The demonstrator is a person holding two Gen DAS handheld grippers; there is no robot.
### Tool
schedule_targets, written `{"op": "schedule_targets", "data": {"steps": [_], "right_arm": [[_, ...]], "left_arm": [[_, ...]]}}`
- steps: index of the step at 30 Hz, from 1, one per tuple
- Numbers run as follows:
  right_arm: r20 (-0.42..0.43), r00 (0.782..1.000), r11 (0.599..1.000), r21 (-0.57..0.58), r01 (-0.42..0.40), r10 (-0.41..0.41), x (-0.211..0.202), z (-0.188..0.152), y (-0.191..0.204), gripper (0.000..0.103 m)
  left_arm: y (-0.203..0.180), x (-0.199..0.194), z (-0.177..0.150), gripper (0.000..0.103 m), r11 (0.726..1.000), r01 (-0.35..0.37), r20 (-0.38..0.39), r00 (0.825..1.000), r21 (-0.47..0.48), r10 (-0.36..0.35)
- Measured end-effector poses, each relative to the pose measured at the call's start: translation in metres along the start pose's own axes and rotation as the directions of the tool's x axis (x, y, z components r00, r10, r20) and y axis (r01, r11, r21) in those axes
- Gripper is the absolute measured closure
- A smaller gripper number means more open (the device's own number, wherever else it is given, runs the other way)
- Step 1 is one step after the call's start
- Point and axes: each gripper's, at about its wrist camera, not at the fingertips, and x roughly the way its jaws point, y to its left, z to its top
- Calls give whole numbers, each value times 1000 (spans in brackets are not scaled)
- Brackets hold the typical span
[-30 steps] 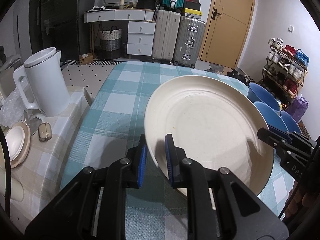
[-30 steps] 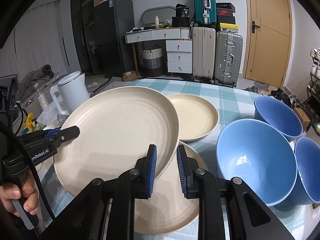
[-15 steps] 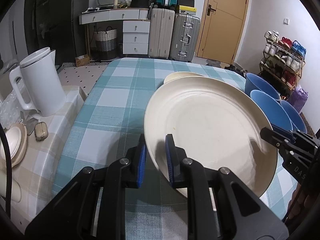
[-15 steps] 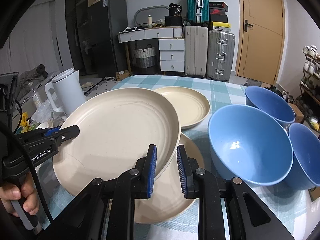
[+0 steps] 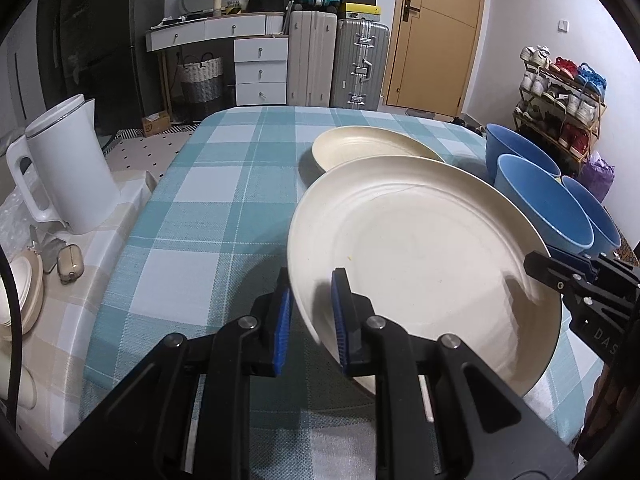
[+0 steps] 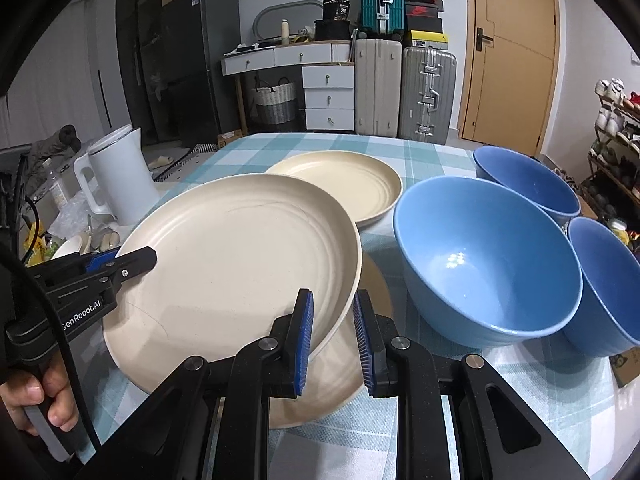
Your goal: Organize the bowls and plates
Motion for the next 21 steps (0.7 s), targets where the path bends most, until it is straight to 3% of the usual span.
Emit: {"op": "schedule_targets", "data": {"steps": [14,21], "right_arm": [[-18,997,997,-11,73,-73,16,-17,-1,82],[-32,997,997,1,73,-72,22,-22,-6,82]], "left_arm": [[-12,23,-14,87,997,-22,11,1000,68,21],[-17,31,-18,86,996,-36,10,999,84,35]]}}
